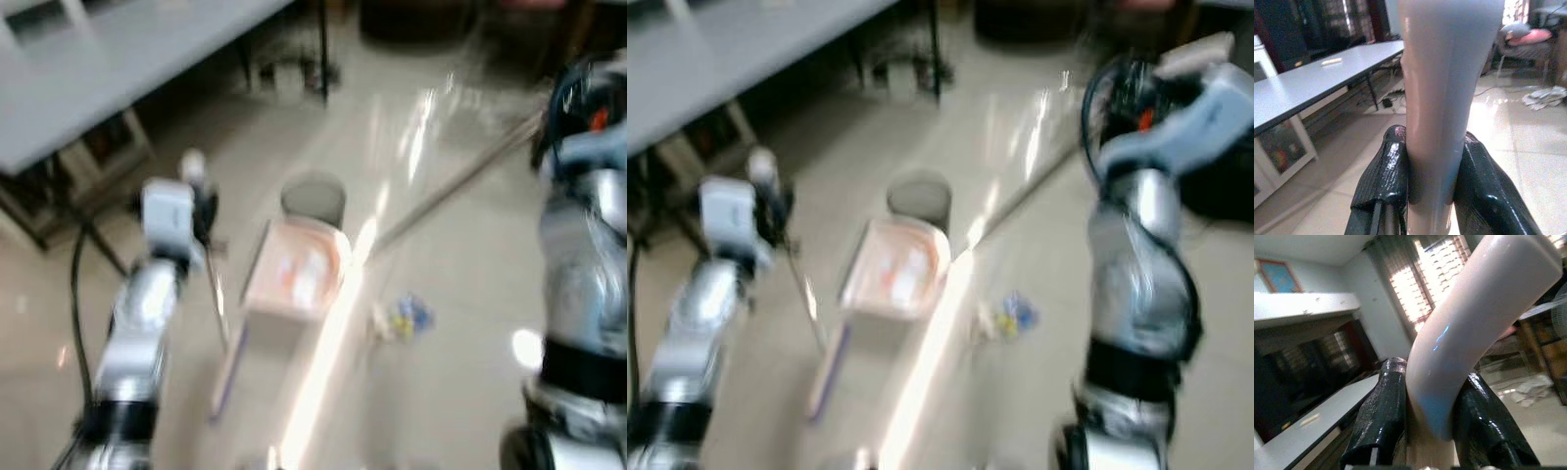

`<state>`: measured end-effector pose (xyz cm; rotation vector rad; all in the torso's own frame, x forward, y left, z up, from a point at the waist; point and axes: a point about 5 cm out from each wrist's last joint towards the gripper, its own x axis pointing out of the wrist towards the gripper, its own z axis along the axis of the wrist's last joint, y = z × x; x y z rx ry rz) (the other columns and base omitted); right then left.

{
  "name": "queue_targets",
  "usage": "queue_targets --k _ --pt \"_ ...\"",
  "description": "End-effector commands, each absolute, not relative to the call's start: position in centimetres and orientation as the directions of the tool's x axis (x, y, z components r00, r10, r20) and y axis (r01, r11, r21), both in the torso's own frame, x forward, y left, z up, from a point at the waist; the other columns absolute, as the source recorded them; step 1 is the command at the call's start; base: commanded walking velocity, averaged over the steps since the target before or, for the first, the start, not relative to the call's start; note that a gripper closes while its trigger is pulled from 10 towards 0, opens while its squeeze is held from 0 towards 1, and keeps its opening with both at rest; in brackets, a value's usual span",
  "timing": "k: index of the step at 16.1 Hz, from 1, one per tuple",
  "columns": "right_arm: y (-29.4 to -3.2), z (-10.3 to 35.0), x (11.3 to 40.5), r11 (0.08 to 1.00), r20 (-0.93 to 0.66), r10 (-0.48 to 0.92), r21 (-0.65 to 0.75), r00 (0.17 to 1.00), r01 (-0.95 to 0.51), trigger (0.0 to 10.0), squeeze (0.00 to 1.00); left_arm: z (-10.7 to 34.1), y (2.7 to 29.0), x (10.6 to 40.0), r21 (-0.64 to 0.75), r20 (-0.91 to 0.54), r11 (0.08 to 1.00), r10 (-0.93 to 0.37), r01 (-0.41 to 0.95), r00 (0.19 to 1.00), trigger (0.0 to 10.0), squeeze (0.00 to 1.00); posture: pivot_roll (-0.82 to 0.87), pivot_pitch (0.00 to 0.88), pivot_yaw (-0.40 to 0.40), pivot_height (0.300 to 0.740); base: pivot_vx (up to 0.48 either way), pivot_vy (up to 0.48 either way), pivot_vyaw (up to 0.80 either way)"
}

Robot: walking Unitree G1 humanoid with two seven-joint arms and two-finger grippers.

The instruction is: Sweep floor

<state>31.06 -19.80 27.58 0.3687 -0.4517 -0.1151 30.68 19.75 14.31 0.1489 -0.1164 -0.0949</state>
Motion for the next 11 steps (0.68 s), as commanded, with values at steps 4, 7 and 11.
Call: queue_targets --k 4,7,11 --pt "-19.5 28.6 30.6 0.934 0.444 -0.184 0.356 0.877 0.015 10.0 0.00 15.6 18.9 30.9 0.168 0.158 0.980 -0.135 0.108 0.978 10.0 0.00 0.00 0.081 0.071 0.740 0.422 0.000 0.00" --pt "-19.4 28.1 30.3 0.945 0.441 -0.177 0.326 0.880 0.027 10.0 0.00 14.9 18.7 30.8 0.158 0.135 0.981 -0.136 0.114 0.982 10.0 0.00 -0.01 0.071 0.084 0.740 0.431 0.000 0.00" --pt "-19.8 28.1 30.3 0.942 0.441 -0.193 0.333 0.877 0.039 10.0 0.00 15.1 18.4 31.1 0.150 0.143 0.982 -0.134 0.112 0.981 10.0 0.00 -0.01 0.074 0.085 0.740 0.431 0.000 0.00"
